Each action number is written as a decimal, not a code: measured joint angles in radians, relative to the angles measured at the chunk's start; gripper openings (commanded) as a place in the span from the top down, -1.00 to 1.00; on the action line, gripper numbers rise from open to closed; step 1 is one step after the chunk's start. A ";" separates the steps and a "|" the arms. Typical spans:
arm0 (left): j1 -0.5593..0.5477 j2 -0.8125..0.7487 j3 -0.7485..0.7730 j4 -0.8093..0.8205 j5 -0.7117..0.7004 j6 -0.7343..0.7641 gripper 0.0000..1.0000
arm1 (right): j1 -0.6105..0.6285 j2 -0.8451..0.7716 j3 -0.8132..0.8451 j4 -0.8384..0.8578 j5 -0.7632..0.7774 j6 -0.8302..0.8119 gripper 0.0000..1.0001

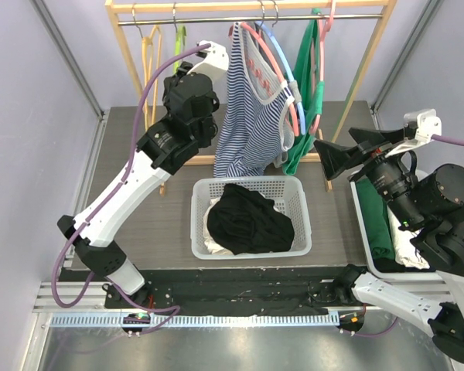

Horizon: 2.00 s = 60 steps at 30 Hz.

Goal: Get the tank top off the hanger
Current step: Place the hanger at the clothesline, then pick up the hanger from the clothesline.

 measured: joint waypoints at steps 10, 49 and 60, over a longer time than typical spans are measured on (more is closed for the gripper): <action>0.005 -0.040 -0.010 -0.039 0.014 -0.020 -0.83 | -0.001 0.202 0.187 -0.071 0.021 0.024 -1.00; 0.051 -0.417 0.208 -0.655 0.668 -0.192 -1.00 | -0.068 0.761 0.651 -0.218 0.221 0.066 -0.93; 0.063 -0.400 0.208 -0.666 0.678 -0.193 -0.99 | -0.069 0.708 0.709 -0.173 0.126 0.060 -0.88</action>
